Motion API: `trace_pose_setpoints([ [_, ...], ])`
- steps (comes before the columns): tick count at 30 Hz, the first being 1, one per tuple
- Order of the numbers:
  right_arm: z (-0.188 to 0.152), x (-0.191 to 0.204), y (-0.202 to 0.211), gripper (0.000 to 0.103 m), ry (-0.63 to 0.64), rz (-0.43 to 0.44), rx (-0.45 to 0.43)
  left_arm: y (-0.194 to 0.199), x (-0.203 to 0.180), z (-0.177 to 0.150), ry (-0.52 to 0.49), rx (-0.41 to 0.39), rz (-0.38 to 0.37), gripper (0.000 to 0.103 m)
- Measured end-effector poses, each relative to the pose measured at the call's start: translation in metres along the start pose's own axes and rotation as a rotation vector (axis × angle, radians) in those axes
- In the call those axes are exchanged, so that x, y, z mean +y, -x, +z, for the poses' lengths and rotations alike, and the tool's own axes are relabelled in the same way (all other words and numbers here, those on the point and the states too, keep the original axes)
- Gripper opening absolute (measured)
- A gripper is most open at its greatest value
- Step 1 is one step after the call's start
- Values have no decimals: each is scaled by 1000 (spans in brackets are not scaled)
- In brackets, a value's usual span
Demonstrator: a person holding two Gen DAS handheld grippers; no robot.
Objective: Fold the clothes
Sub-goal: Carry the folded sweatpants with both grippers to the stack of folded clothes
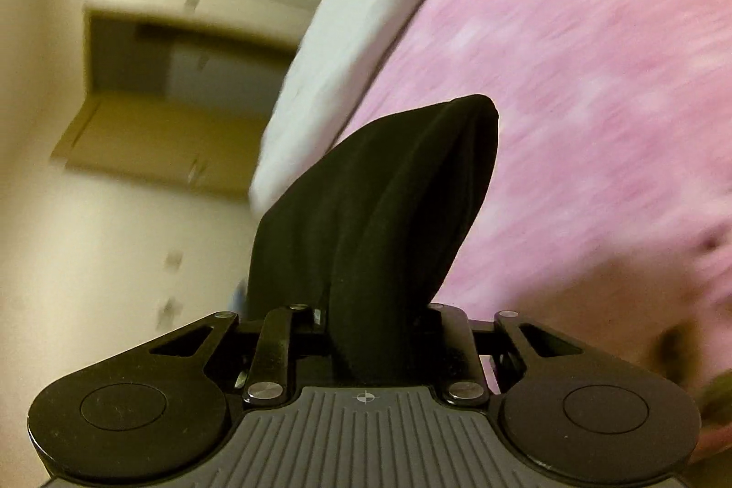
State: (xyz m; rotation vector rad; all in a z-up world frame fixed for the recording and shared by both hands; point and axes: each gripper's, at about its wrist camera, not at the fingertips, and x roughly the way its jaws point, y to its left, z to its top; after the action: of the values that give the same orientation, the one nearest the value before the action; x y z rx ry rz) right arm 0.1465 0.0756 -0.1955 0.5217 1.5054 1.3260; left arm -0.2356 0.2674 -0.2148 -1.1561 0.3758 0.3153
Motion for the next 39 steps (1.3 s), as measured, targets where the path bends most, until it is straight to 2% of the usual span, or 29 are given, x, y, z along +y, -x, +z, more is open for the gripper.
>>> trace_pose_setpoints([
  [4, -32, 86, -69, 23, 47, 39, 118, 119, 14, 31, 60, -125, 72, 17],
  [7, -48, 123, -116, 23, 74, 60, 171, 187, 27, 56, 78, -193, 116, 17],
  [14, -82, 206, -222, 23, 134, 106, 288, 281, 55, 111, 126, -306, 177, 17],
  [20, -109, 270, -307, 23, 194, 150, 378, 333, 81, 145, 140, -459, 194, 17],
  [23, -123, 291, -343, 23, 217, 164, 397, 359, 97, 168, 146, -500, 200, 17],
  [29, -148, 320, -416, 23, 215, 150, 396, 400, 151, 224, 148, -479, 205, 17],
  [32, -165, 328, -451, 23, 179, 144, 354, 420, 178, 253, 132, -434, 194, 17],
  [39, -188, 362, -535, 23, 134, 140, 253, 457, 237, 353, 60, -346, 186, 17],
])
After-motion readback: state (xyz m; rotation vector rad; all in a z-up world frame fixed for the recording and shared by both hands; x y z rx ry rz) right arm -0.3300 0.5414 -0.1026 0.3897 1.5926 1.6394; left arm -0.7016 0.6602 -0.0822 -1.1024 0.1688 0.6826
